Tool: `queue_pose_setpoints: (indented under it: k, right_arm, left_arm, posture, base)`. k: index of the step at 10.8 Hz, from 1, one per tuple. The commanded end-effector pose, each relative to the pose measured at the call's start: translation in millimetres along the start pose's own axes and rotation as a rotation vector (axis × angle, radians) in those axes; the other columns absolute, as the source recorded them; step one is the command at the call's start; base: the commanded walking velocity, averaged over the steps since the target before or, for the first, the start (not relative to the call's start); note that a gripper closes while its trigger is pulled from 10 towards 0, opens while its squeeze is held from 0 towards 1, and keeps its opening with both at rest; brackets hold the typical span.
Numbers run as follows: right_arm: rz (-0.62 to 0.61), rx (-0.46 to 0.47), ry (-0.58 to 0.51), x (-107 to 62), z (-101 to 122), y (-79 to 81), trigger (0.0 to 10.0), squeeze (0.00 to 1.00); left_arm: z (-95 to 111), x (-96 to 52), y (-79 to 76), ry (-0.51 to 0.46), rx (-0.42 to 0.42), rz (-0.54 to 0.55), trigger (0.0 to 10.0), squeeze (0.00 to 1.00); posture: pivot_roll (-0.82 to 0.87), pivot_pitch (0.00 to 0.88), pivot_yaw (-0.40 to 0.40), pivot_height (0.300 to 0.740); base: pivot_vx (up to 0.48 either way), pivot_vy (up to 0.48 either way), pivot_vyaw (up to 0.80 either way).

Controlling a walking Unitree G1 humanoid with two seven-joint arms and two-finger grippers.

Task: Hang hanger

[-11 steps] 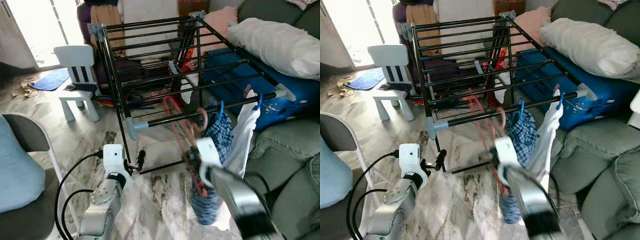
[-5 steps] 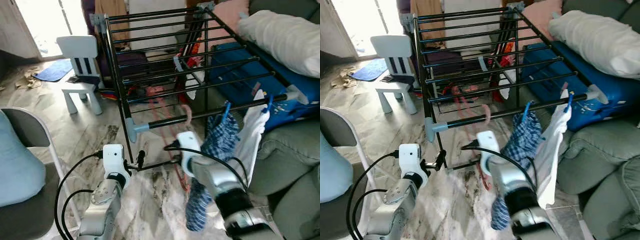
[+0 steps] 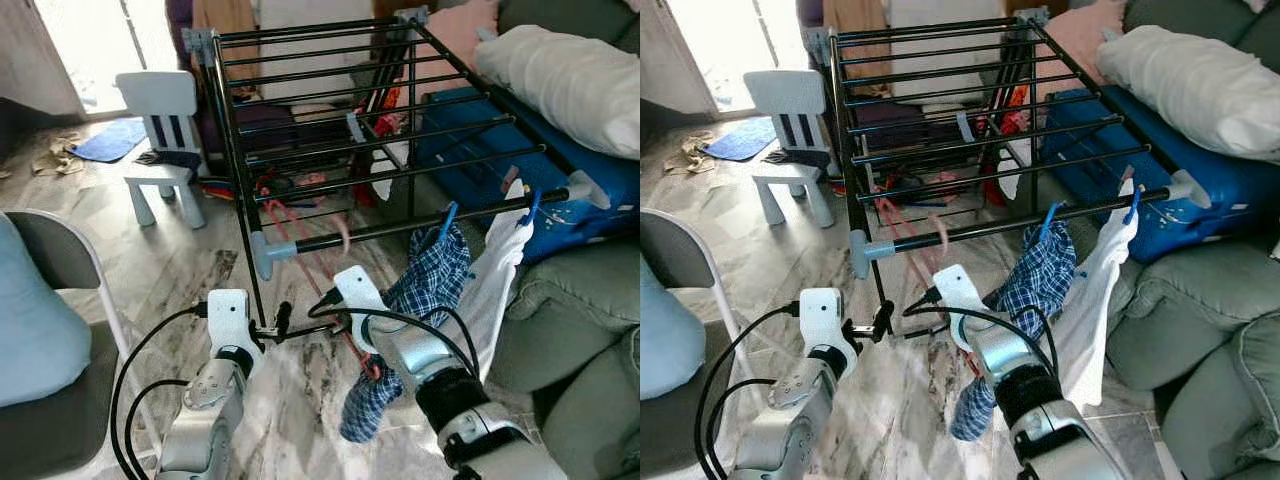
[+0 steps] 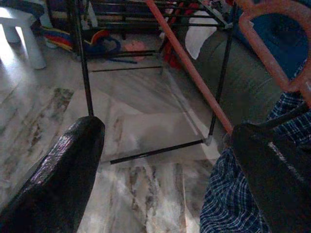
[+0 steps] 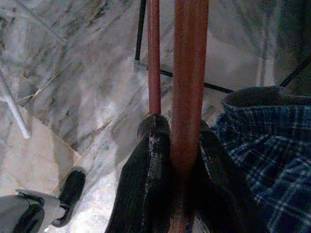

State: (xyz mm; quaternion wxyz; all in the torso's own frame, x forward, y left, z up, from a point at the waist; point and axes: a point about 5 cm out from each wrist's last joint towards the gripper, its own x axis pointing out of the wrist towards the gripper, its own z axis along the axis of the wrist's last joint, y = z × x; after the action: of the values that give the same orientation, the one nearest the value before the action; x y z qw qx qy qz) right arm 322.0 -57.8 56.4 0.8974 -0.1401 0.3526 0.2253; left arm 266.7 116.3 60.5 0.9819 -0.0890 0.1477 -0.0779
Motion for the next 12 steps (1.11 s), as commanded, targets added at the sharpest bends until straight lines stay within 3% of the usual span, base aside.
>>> queue_pose_setpoints:
  k: [1, 3, 6, 9, 12]
  right_arm:
    - [0.025, -0.012, -0.016, 1.8, 8, 5.4, 10.0, 0.00]
    - [-0.014, 0.007, -0.012, 6.7, 7, 3.7, 10.0, 0.00]
    - [-0.075, 0.231, 0.034, 9.0, 1, -10.8, 10.0, 0.00]
    - [-0.102, 0.283, 0.063, 9.7, -5, -19.3, 10.0, 0.00]
    - [-0.079, 0.300, 0.104, 12.4, -14, -13.0, 10.0, 0.00]
  left_arm:
    - [-1, 1.5, -1.9, 0.013, 0.003, -0.007, 10.0, 0.00]
    - [-1, 1.9, -3.2, 0.018, 0.001, -0.014, 10.0, 0.00]
    - [-3, 1.1, -4.8, 0.031, -0.001, -0.022, 10.0, 0.00]
    - [-4, 1.6, -6.0, 0.041, 0.000, -0.031, 10.0, 0.00]
    - [-4, 2.9, -5.6, 0.048, 0.001, -0.034, 10.0, 0.00]
  posture:
    - [-0.11, 0.000, 0.004, 0.740]
    - [-0.10, 0.000, -0.002, 0.740]
    - [-0.10, 0.000, -0.002, 0.740]
    - [-0.11, 0.000, 0.002, 0.740]
    - [-0.10, 0.000, -0.003, 0.740]
  base:
    - [0.000, 0.000, 0.00]
    - [0.000, 0.000, 0.00]
    - [0.000, 0.000, 0.00]
    - [0.000, 0.000, 0.00]
    - [0.000, 0.000, 0.00]
